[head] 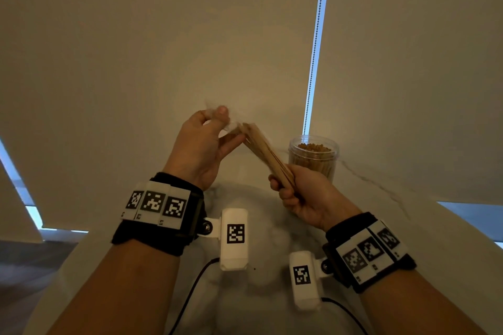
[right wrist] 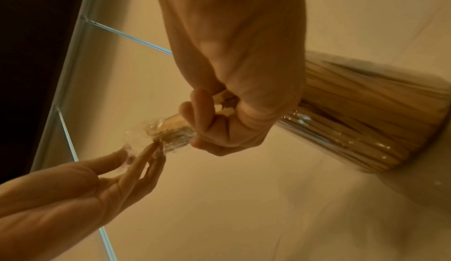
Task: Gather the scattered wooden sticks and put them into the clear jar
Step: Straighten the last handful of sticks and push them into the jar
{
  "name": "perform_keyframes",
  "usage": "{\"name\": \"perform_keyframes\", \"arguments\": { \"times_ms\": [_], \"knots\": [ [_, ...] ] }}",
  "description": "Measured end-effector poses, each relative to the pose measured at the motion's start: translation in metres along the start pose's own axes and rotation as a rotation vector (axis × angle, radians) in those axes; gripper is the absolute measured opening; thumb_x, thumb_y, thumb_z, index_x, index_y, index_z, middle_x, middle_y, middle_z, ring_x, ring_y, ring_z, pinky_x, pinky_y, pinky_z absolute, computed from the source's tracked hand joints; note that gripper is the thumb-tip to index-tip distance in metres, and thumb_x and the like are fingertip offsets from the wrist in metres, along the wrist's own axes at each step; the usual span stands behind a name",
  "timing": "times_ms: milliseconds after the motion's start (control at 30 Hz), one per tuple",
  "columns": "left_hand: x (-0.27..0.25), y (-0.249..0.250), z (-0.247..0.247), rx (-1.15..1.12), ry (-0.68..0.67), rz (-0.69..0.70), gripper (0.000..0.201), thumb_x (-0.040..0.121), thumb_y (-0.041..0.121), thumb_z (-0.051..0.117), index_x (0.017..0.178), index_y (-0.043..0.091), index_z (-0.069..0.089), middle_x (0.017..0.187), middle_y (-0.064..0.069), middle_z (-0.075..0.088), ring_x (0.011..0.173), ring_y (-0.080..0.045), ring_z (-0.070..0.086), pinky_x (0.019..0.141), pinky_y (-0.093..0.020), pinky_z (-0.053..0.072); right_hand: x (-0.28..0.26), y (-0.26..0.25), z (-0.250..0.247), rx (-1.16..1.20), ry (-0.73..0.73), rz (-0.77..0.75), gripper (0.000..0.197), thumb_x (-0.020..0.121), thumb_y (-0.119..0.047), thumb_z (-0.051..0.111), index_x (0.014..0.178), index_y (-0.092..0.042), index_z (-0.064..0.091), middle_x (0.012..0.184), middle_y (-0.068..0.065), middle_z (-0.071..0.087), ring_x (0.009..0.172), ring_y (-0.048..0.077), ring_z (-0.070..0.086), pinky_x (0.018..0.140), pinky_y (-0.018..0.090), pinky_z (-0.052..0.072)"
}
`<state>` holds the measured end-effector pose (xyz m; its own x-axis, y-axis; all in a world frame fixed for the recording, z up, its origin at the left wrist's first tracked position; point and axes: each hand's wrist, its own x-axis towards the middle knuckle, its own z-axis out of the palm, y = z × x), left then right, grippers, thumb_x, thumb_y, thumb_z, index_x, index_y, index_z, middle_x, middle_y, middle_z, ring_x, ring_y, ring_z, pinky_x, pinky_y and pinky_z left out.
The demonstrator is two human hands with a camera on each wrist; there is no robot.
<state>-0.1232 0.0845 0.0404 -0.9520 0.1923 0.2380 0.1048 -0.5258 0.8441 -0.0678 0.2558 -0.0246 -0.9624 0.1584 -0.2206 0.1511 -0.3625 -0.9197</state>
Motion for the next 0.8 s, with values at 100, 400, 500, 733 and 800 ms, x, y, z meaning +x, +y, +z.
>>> {"name": "perform_keyframes", "arguments": {
  "times_ms": [100, 400, 500, 733, 800],
  "knots": [
    [0.000, 0.003, 0.000, 0.002, 0.018, 0.000, 0.027, 0.105, 0.023, 0.047, 0.121, 0.002, 0.053, 0.109, -0.016, 0.070, 0.085, -0.025, 0.075, 0.078, -0.037, 0.062, -0.001, -0.001, -0.001, -0.056, 0.031, 0.008, 0.034, 0.102, -0.025, 0.041, 0.078, -0.007, 0.058, 0.056, 0.000, 0.047, 0.032, 0.006, 0.031, 0.029, 0.015, 0.022],
    [0.013, 0.006, -0.019, -0.027, 0.229, 0.069, 0.028, 0.106, 0.026, 0.046, 0.115, 0.002, 0.057, 0.087, -0.008, 0.070, 0.088, -0.028, 0.073, 0.068, -0.031, 0.060, 0.001, -0.004, -0.008, -0.110, 0.096, -0.013, 0.037, 0.097, -0.029, 0.044, 0.064, -0.016, 0.052, 0.049, -0.003, 0.036, 0.033, 0.008, 0.020, 0.033, 0.015, 0.016],
    [0.013, 0.003, -0.024, -0.052, 0.270, -0.017, 0.023, 0.105, 0.021, 0.044, 0.092, 0.009, 0.059, 0.076, -0.005, 0.063, 0.079, -0.024, 0.066, 0.072, -0.033, 0.061, 0.000, -0.009, -0.009, -0.083, 0.126, -0.045, 0.043, 0.099, -0.038, 0.047, 0.063, -0.016, 0.052, 0.047, -0.003, 0.036, 0.031, 0.008, 0.021, 0.030, 0.013, 0.017],
    [0.019, -0.027, -0.037, 0.200, 0.157, -0.423, 0.054, 0.092, 0.034, 0.066, 0.139, 0.016, 0.047, 0.104, -0.012, 0.055, 0.092, -0.028, 0.058, 0.076, -0.043, 0.055, -0.011, -0.024, -0.009, -0.079, 0.166, -0.144, 0.041, 0.100, -0.033, 0.045, 0.064, -0.016, 0.049, 0.045, -0.003, 0.036, 0.030, 0.008, 0.021, 0.031, 0.014, 0.014],
    [0.018, -0.030, -0.032, 0.242, 0.097, -0.483, 0.083, 0.070, 0.049, 0.083, 0.140, 0.026, 0.046, 0.124, -0.010, 0.052, 0.110, -0.030, 0.057, 0.087, -0.047, 0.054, -0.012, -0.024, -0.007, -0.144, 0.180, -0.160, 0.043, 0.100, -0.035, 0.045, 0.062, -0.016, 0.050, 0.046, -0.002, 0.037, 0.030, 0.009, 0.022, 0.032, 0.015, 0.016]
  ]
}}
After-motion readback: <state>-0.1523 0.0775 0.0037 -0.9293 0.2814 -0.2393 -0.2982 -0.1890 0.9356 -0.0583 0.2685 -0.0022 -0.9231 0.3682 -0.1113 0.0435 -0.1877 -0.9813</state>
